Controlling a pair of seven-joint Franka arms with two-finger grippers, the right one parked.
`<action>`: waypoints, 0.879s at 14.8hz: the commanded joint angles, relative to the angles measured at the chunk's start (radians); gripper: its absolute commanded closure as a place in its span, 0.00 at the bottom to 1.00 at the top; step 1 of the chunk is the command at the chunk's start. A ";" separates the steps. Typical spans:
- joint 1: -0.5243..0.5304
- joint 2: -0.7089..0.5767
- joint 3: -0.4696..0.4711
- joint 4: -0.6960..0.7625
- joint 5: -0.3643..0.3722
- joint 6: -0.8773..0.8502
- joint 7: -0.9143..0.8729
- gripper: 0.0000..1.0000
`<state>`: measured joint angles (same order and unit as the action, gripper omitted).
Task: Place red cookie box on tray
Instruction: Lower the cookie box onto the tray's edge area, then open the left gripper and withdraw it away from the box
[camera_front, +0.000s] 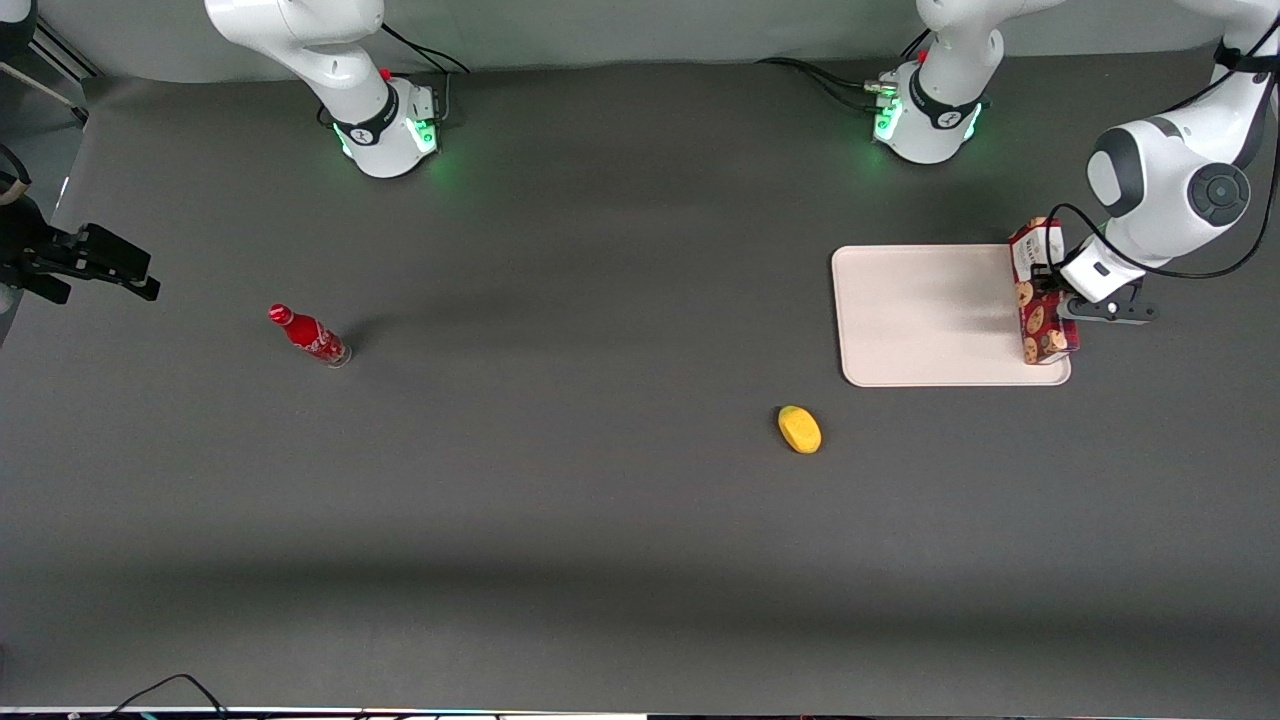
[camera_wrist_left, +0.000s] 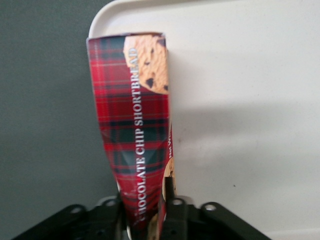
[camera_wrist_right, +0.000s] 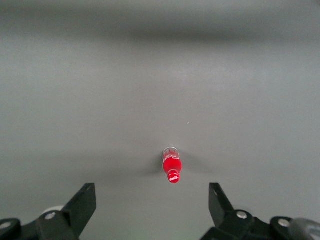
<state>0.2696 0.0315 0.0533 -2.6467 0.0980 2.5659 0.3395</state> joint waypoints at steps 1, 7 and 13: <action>-0.009 0.004 0.000 0.011 0.002 -0.004 0.013 0.00; -0.009 0.007 -0.039 0.089 0.002 -0.117 0.007 0.00; -0.010 0.010 -0.113 0.374 -0.007 -0.481 -0.008 0.00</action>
<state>0.2657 0.0309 -0.0249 -2.3977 0.0951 2.2115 0.3394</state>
